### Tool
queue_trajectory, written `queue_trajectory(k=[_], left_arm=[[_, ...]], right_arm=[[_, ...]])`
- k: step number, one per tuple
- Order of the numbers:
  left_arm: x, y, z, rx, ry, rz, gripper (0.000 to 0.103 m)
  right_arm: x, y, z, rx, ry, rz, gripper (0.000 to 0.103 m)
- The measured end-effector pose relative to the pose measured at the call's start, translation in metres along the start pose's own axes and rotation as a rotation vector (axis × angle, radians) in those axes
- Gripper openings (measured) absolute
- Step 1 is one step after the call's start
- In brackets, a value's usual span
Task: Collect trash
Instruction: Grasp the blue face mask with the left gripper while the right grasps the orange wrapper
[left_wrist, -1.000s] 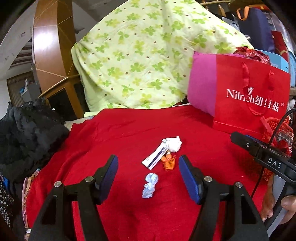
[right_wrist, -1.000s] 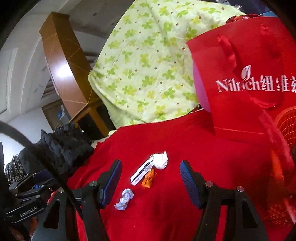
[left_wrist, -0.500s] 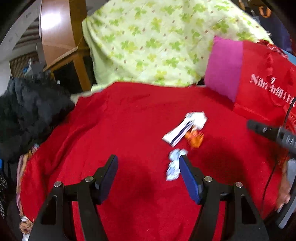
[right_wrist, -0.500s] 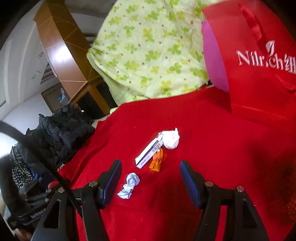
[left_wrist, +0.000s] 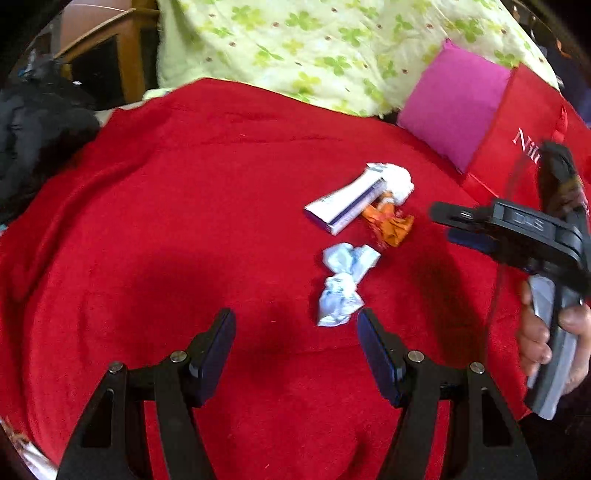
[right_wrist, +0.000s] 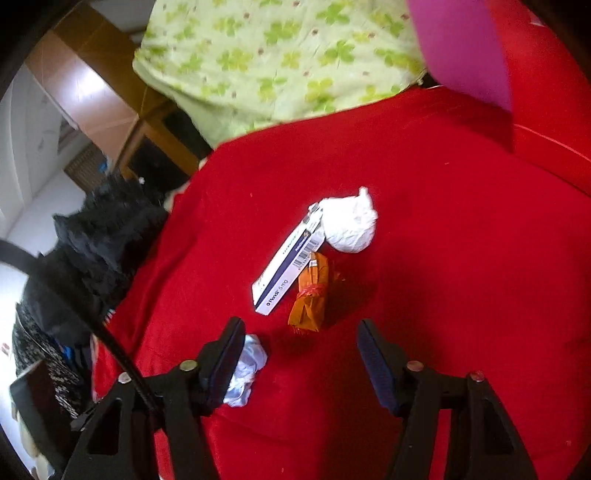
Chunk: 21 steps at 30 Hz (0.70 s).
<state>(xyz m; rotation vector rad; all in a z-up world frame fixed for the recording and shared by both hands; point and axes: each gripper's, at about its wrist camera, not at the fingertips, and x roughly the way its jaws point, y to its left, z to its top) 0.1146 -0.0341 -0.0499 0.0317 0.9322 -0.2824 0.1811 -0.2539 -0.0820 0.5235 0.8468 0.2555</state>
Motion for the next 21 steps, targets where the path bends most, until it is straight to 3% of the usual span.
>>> queue_trajectory(k=[2,7,12,14,16,21], left_arm=[[0.013,-0.005,0.004,0.004,0.017,-0.027,0.069],[0.044,-0.008,0.014,-0.019,0.065,-0.109,0.069],[0.069,-0.009,0.019,-0.034,0.101,-0.16,0.068],[0.078,-0.013,0.021,-0.03,0.117,-0.177,0.053],[0.089,-0.018,0.021,-0.021,0.145,-0.189,0.034],[0.09,-0.025,0.021,-0.016,0.13,-0.161,0.025]], right_arm=[[0.017,0.005,0.006,-0.021,0.021,-0.017,0.056],[0.056,-0.003,0.02,0.009,0.075,-0.051,0.055],[0.084,-0.012,0.028,0.002,0.148,-0.054,0.038],[0.083,-0.011,0.029,-0.023,0.161,-0.048,0.029],[0.08,-0.011,0.029,-0.033,0.16,-0.046,0.029],[0.058,-0.01,0.026,-0.044,0.148,-0.05,0.029]])
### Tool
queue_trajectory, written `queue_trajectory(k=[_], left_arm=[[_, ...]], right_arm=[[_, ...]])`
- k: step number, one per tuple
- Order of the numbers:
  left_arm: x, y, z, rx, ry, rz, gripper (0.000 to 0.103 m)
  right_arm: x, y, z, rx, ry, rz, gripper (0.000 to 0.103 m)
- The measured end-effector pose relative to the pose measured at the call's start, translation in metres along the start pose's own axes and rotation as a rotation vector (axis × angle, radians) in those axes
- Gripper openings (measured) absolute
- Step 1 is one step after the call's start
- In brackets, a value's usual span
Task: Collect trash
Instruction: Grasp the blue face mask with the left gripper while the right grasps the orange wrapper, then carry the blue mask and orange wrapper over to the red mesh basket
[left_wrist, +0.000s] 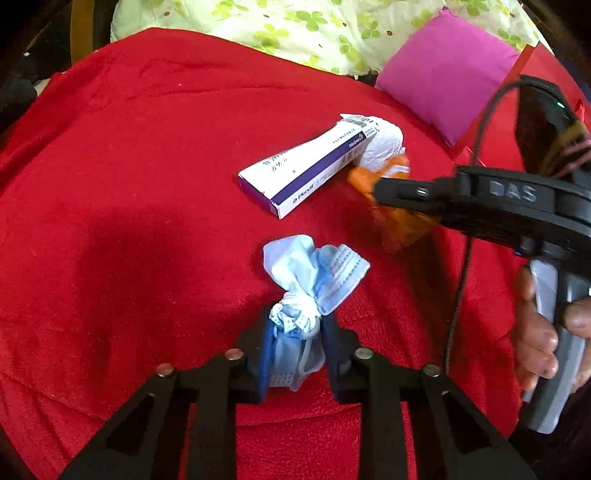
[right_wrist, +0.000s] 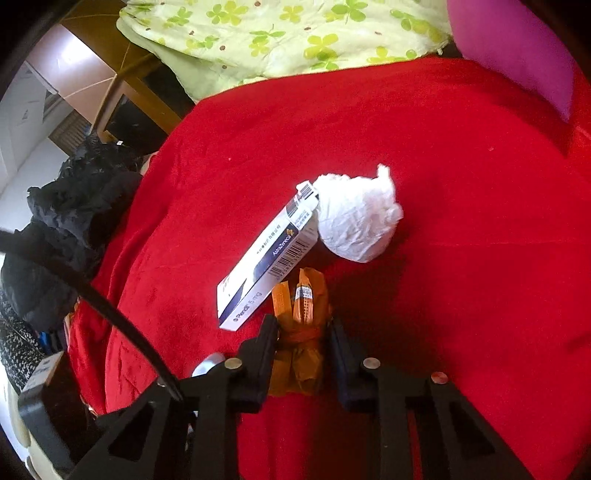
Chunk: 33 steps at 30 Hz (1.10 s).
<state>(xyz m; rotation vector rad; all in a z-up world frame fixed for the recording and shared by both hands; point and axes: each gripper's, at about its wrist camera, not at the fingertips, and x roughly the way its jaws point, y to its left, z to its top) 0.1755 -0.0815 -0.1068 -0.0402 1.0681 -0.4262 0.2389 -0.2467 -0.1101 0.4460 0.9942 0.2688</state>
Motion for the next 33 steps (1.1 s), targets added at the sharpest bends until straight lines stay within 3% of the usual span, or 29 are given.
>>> queue_trajectory(k=[7,13,24,33], left_arm=[[-0.043,-0.014,-0.012,-0.001,-0.093,0.037,0.024],[-0.101,-0.043,-0.025,0.041,-0.19,0.072,0.024],[-0.17,-0.116,-0.041,0.151,-0.307,0.054,0.024],[-0.206,-0.177,-0.053,0.26,-0.38,0.03,0.024]], right_arm=[[-0.05,-0.006,-0.014,0.007,-0.065,0.024,0.029],[-0.121,-0.004,-0.04,-0.012,-0.191,0.046,0.029],[-0.248,-0.017,-0.113,-0.032,-0.504,0.041,0.029],[-0.323,-0.033,-0.163,0.022,-0.599,0.006,0.029]])
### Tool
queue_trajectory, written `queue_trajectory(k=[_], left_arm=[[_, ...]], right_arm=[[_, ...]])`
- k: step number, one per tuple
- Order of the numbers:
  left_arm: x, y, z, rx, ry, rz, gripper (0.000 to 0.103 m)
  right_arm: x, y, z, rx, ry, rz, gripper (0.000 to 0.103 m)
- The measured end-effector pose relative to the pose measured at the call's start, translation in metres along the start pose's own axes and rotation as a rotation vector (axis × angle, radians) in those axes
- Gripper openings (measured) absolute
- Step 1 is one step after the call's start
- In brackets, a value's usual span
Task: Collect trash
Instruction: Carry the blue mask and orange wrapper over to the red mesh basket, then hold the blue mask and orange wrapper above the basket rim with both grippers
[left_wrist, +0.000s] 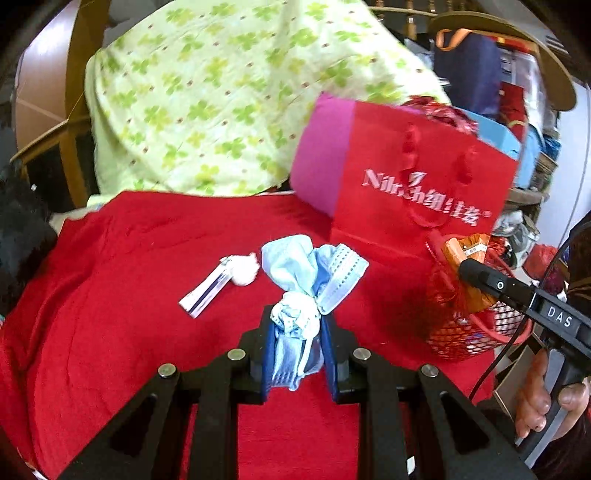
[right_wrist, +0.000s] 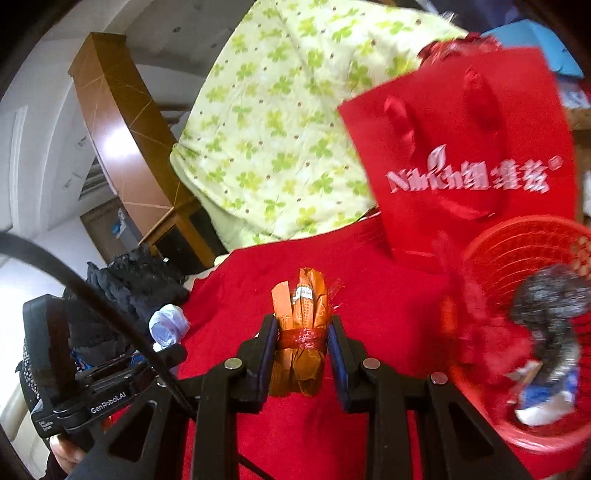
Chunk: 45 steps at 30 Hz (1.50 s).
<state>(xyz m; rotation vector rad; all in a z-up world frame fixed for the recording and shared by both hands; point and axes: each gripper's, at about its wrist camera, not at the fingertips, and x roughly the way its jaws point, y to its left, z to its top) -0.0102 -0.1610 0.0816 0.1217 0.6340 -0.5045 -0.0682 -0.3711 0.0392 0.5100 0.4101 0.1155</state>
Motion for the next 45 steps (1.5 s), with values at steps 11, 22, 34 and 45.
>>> queue_trajectory(k=[11,22,34,45], left_arm=[[-0.03,-0.055,0.013,0.079,-0.058,-0.003,0.024],[-0.055,-0.102,0.02,0.162,-0.109,0.014,0.024],[-0.067,-0.132,0.021,0.223,-0.127,0.043,0.024],[-0.077,-0.16,0.021,0.281,-0.155,0.051,0.024]], right_arm=[[-0.08,-0.001,0.016,0.011,-0.08,-0.054,0.029],[-0.129,-0.008,0.019,0.019,-0.142,-0.078,0.029],[-0.164,-0.016,0.022,0.057,-0.209,-0.074,0.029],[-0.188,-0.018,0.023,0.061,-0.253,-0.073,0.029]])
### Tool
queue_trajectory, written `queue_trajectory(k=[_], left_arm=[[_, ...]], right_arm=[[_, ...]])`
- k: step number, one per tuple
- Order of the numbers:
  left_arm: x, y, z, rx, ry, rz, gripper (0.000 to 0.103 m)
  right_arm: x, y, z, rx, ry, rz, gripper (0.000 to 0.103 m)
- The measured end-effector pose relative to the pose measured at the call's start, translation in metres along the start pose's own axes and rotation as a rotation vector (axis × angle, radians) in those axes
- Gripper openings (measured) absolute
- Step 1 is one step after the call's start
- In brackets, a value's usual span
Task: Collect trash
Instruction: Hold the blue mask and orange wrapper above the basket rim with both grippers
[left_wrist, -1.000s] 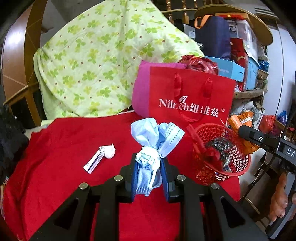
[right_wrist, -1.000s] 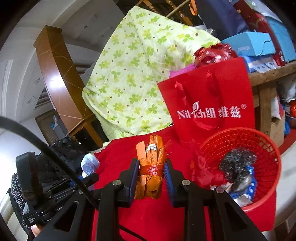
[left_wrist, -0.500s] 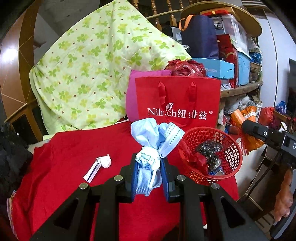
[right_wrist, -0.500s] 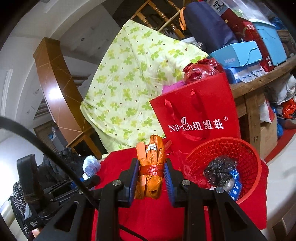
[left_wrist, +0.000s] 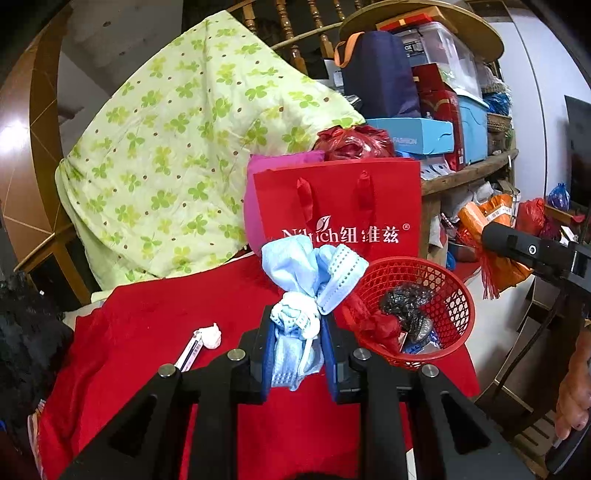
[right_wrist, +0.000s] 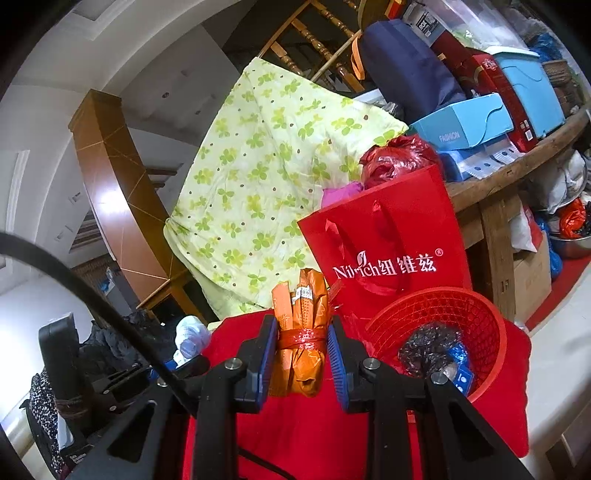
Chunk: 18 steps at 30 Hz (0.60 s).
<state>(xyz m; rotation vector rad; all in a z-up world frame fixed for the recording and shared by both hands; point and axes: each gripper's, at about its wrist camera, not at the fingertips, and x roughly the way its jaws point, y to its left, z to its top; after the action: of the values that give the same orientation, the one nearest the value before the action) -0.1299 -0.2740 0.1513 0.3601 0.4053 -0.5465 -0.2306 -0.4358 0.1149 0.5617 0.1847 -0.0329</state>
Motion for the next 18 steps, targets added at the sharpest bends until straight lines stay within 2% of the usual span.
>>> queue_trajectory(k=[18], left_arm=[[0.03,-0.051,0.001,0.05,0.051,-0.032,0.024]], right_arm=[[-0.02,-0.039,-0.008,0.035,0.006,-0.03,0.029]])
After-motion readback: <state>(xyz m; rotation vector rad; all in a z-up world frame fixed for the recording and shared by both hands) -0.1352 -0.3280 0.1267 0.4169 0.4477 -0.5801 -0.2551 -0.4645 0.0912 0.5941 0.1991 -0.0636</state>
